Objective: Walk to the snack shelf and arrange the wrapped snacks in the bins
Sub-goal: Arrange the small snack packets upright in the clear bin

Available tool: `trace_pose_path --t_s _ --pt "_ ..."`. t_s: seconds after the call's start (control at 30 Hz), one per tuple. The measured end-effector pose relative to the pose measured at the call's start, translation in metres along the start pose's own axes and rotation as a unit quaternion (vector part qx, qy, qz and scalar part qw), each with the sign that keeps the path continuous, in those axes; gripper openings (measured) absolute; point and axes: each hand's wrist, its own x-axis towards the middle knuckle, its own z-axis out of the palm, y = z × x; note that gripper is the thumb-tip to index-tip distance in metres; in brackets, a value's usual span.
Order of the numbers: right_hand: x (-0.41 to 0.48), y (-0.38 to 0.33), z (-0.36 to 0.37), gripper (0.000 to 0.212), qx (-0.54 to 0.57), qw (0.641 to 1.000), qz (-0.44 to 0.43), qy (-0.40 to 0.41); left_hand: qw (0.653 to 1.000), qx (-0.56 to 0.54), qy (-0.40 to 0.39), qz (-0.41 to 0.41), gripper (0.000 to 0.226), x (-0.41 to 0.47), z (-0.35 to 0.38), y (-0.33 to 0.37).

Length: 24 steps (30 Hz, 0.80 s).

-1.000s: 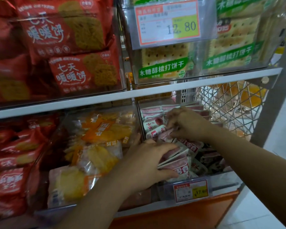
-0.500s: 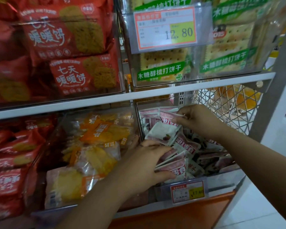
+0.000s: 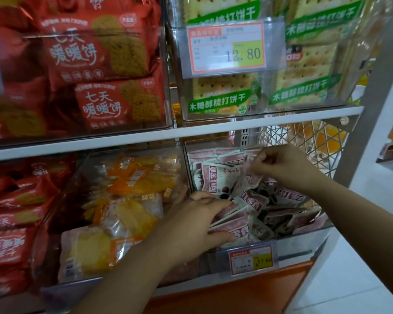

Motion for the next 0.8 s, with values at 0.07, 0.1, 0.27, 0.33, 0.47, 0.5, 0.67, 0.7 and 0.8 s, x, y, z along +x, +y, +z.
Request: trace_pose_path --t_s 0.07,0.1,0.27,0.33,0.47,0.5,0.67,0.7,0.8 --pt "-0.001 0.004 0.001 0.016 -0.051 0.999 0.006 -0.007 1.0 -0.001 0.001 0.0 0.069 0.0 0.0 0.0" --pt "-0.001 0.006 0.001 0.023 -0.068 0.998 0.013 -0.009 1.0 0.0 0.001 0.0 0.069 0.0 0.001 -0.001" --pt "0.001 0.008 -0.007 0.063 -0.095 0.993 0.062 -0.023 1.0 0.001 -0.002 0.001 0.068 -0.001 0.001 -0.001" --pt "0.0 0.005 -0.009 0.053 -0.101 0.993 0.048 -0.034 1.0 -0.001 0.0 0.004 0.067 -0.001 0.002 -0.002" --pt "-0.001 -0.01 -0.012 0.037 -0.064 0.998 0.001 -0.009 1.0 -0.001 0.009 0.01 0.068 0.0 0.005 -0.005" --pt "-0.001 -0.013 -0.011 0.034 -0.06 0.998 -0.011 0.001 1.0 0.004 0.013 0.013 0.068 0.0 0.006 -0.006" --pt "-0.004 -0.025 0.001 0.022 0.053 0.997 -0.024 -0.051 0.998 0.025 0.054 0.007 0.065 -0.003 0.008 -0.005" --pt "-0.003 -0.024 0.005 0.022 0.062 0.996 -0.03 -0.057 0.998 0.027 0.058 0.004 0.064 -0.004 0.009 -0.005" --pt "0.001 -0.021 0.016 0.017 0.042 0.997 -0.044 -0.055 0.998 0.018 0.053 0.001 0.061 -0.005 0.009 -0.004"
